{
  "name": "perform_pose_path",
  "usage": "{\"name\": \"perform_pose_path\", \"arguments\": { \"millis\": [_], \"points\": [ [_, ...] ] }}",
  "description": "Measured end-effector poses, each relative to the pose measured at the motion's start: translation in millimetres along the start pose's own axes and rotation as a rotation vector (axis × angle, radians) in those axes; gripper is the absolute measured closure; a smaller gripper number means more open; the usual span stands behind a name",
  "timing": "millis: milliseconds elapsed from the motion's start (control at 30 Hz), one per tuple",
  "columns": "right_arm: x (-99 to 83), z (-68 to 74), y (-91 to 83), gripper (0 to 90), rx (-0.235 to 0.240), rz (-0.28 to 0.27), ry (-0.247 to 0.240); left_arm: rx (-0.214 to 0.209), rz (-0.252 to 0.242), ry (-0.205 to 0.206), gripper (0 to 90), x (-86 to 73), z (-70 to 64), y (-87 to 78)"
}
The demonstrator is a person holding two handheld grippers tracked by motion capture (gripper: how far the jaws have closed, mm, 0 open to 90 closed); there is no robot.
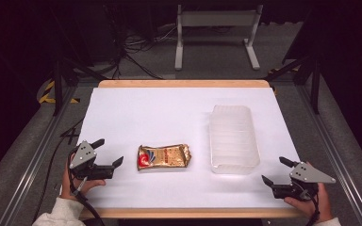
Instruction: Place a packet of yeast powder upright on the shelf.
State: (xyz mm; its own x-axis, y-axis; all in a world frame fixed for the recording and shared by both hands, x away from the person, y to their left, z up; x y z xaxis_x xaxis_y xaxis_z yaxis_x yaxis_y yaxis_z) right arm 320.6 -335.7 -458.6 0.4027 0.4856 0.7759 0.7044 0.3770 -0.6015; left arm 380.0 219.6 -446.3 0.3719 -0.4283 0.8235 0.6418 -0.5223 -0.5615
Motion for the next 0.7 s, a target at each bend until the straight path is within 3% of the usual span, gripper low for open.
{"name": "perform_pose_path", "arguments": {
  "millis": [400, 567, 700],
  "points": [
    [-0.3, 0.7, 2.6, 11.3, 0.000, 0.014, -0.008, -0.051, 0.068, 0.010, 9.3, 4.1, -2.0, 10.3],
    [-0.3, 2.0, 3.0, 11.3, 0.004, 0.018, -0.007, -0.114, 0.130, 0.041, 10.7, 20.6, -5.2, 22.9],
    [0.2, 2.7, 2.8, 11.3, 0.008, 0.016, -0.006, -0.158, 0.139, 0.075, 9.1, 37.3, -9.4, 32.5]
  ]
}}
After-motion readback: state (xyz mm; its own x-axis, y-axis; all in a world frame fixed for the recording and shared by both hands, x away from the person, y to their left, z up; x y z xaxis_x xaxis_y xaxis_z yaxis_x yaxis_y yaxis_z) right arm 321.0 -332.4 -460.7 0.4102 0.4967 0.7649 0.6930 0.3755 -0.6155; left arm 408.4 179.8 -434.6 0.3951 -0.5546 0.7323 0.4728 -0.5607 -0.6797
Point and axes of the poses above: each handheld gripper's, and its own axes: y roughly forward along the jaws, x roughly out of its top, z roughly to its left, the point moved 6 cm from there along y, roughly forward along the jaws, and after that the axes turned 9 degrees about z, right-handed, at the moved point
